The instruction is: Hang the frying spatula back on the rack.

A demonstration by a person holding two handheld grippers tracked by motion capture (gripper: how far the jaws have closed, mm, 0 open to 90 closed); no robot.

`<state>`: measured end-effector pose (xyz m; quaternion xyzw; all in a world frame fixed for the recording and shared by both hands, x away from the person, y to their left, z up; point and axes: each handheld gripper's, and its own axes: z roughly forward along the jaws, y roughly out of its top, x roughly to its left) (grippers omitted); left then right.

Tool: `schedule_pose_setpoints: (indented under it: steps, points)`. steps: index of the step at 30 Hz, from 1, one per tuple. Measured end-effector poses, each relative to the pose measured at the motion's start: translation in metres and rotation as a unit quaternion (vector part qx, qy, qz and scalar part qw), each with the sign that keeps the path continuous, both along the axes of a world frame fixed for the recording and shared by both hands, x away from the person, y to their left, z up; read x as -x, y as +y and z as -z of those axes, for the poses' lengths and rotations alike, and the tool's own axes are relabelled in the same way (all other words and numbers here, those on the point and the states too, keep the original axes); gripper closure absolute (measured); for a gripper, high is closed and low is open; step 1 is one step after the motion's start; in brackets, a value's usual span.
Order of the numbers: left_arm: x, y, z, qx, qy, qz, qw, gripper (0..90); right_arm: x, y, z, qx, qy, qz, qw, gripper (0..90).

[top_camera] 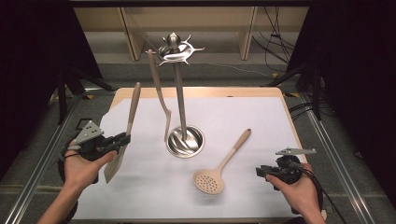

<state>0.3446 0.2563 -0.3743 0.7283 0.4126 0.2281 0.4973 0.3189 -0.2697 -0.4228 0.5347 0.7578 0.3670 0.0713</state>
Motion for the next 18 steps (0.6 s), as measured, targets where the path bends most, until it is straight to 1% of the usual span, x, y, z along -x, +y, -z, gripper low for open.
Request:
schedule_pose_setpoints:
  steps: [2,3,4,5,6,7,8,10,11,12,15,16,17,18]
  points:
    - [0.001,-0.002,-0.003,0.011,-0.013,0.0,0.9999,78.7,0.0,0.0,0.0,-0.002,0.0,-0.003,1.0,70.8]
    - [0.002,-0.003,-0.004,0.018,-0.026,0.001,0.9995,78.7,0.0,0.0,0.0,0.0,-0.001,-0.002,1.0,70.9]
    - [0.003,-0.004,-0.005,0.021,-0.034,0.004,0.9992,78.6,0.0,-0.001,0.0,0.0,-0.001,-0.002,1.0,70.9]
    - [0.004,-0.005,-0.007,0.022,-0.037,0.004,0.9991,78.7,0.0,0.0,0.0,0.001,-0.002,0.0,1.0,70.8]
    - [0.005,-0.006,-0.008,0.026,-0.045,0.005,0.9986,78.6,0.0,0.0,0.0,-0.001,0.0,-0.002,1.0,70.8]
    - [0.005,-0.007,-0.009,0.028,-0.047,0.009,0.9985,78.6,0.0,0.0,0.0,-0.001,0.0,-0.002,1.0,70.8]
    - [0.007,-0.009,-0.01,0.035,-0.052,0.008,0.998,78.6,0.0,0.0,0.0,-0.002,0.0,-0.003,1.0,70.8]
    - [0.009,-0.012,-0.013,0.033,-0.053,0.014,0.998,78.6,0.0,0.0,0.0,0.0,-0.001,-0.002,1.0,70.8]
    - [0.009,-0.013,-0.014,0.034,-0.056,0.013,0.9978,78.6,0.0,-0.003,-0.001,-0.005,0.015,-0.019,0.9997,70.8]
    - [0.009,-0.015,-0.014,0.037,-0.062,0.016,0.9973,78.6,0.0,-0.003,-0.002,-0.009,0.017,-0.02,0.9996,70.9]
    - [0.01,-0.018,-0.018,0.034,-0.067,0.018,0.997,78.6,0.0,-0.002,-0.002,-0.007,0.016,-0.019,0.9997,70.9]
    - [0.011,-0.019,-0.018,0.036,-0.071,0.017,0.9967,78.6,0.0,-0.002,-0.002,-0.008,0.018,-0.018,0.9996,70.9]
    - [0.011,-0.02,-0.019,0.036,-0.073,0.017,0.9965,78.6,0.002,0.001,-0.003,-0.014,0.03,-0.005,0.9994,70.8]
    - [0.011,-0.022,-0.02,0.037,-0.074,0.019,0.9964,78.6,0.002,0.001,-0.003,-0.014,0.032,-0.006,0.9994,70.9]
